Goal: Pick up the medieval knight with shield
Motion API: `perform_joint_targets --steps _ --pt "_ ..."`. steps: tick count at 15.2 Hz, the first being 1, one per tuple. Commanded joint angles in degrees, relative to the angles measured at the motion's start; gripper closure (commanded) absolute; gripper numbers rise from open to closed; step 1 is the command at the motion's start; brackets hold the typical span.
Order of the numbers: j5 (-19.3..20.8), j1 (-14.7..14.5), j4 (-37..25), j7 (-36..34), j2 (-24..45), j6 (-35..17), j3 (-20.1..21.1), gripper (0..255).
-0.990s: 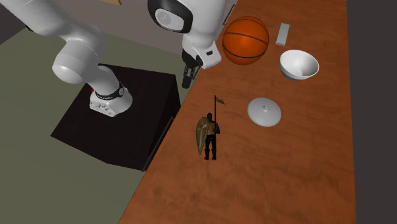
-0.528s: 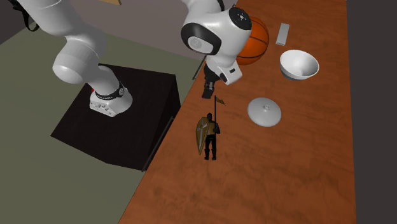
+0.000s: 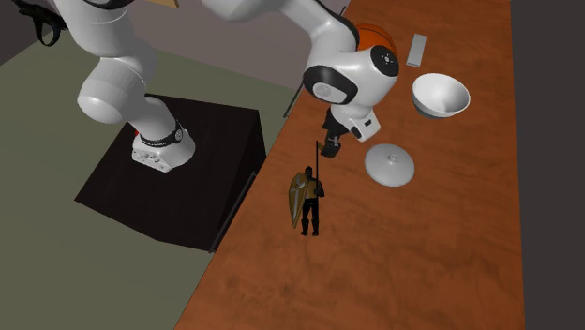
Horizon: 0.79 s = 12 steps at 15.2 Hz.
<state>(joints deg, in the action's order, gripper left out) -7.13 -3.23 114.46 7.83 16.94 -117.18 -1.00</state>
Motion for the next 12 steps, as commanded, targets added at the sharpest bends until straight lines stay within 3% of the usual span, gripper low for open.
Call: perform_joint_targets --steps 1,8,9,12 --pt "-0.2 0.0 -0.2 0.2 1.2 -1.0 0.1 0" --pt "-0.5 0.0 0.6 0.6 3.9 -4.6 0.2 0" --pt "-0.5 0.0 0.6 0.6 4.0 -4.6 0.2 255" --pt "-0.5 -0.1 0.6 0.6 4.1 -4.6 0.2 255"
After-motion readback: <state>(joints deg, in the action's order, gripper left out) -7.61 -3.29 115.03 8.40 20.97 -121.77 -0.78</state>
